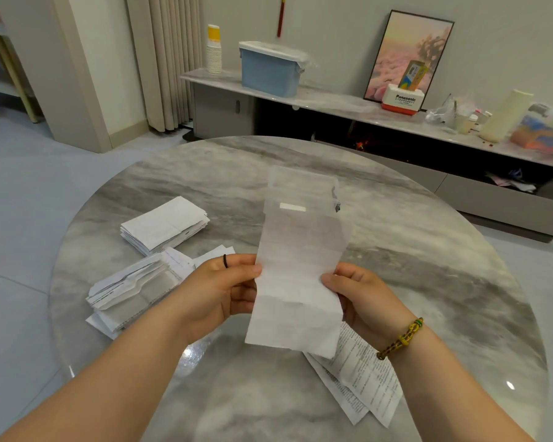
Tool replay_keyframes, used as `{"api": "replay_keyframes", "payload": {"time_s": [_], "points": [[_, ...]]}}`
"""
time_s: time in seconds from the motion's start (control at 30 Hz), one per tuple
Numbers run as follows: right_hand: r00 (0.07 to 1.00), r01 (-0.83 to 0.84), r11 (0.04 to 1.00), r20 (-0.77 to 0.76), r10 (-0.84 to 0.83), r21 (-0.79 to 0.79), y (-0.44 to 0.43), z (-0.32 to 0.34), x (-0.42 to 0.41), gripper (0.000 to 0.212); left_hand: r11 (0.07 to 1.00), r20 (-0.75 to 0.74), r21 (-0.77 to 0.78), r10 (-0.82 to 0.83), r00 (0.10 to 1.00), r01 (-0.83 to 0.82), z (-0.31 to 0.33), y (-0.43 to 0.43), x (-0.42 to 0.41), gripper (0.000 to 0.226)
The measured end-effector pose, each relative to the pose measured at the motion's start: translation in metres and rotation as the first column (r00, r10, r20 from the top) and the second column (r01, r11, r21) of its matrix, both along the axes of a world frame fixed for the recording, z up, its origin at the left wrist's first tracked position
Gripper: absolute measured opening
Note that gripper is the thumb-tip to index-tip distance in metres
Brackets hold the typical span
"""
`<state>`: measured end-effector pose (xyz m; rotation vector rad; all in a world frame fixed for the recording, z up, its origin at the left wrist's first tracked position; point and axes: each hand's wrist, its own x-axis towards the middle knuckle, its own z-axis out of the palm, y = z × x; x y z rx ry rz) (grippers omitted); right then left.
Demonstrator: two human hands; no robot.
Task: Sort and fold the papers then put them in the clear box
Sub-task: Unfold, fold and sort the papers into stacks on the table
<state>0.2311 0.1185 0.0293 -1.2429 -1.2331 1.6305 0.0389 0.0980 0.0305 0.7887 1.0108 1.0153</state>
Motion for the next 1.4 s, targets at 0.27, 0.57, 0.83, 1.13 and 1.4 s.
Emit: {"api": "replay_keyframes", "payload": {"time_s": [0.27,0.57,0.83,1.13,1.4], "points": [[1.0,-0.01,0.997,0.026,0.008,0.082,0.0,0.0,0.001,0.032,0.997,0.028,-0.046,0.056,0.998,-0.055,0.003,-0.001,-0.001,0.034],[0.999,0.013,0.999,0.046,-0.015,0.03,-0.002,0.002,-0.006,0.024,0.984,-0.184,0.103,0.162,0.97,-0.145,-0.004,-0.001,0.006,0.024],[0.981,-0.1,0.995,0.17,0.096,0.018,-0.008,0.002,-0.01,0.023,0.936,-0.264,0.223,0.327,0.907,-0.272,-0.005,0.001,0.005,0.026],[0.976,0.004,0.999,0.216,-0.015,0.052,-0.006,-0.003,-0.015,0.024,0.931,-0.387,0.29,0.327,0.862,-0.223,-0.006,-0.001,0.002,0.019],[0.967,0.108,0.993,0.225,-0.116,0.047,0.002,0.001,-0.027,0.026,0.86,-0.607,0.438,0.499,0.619,-0.264,0.008,-0.018,-0.06,0.019]]}}
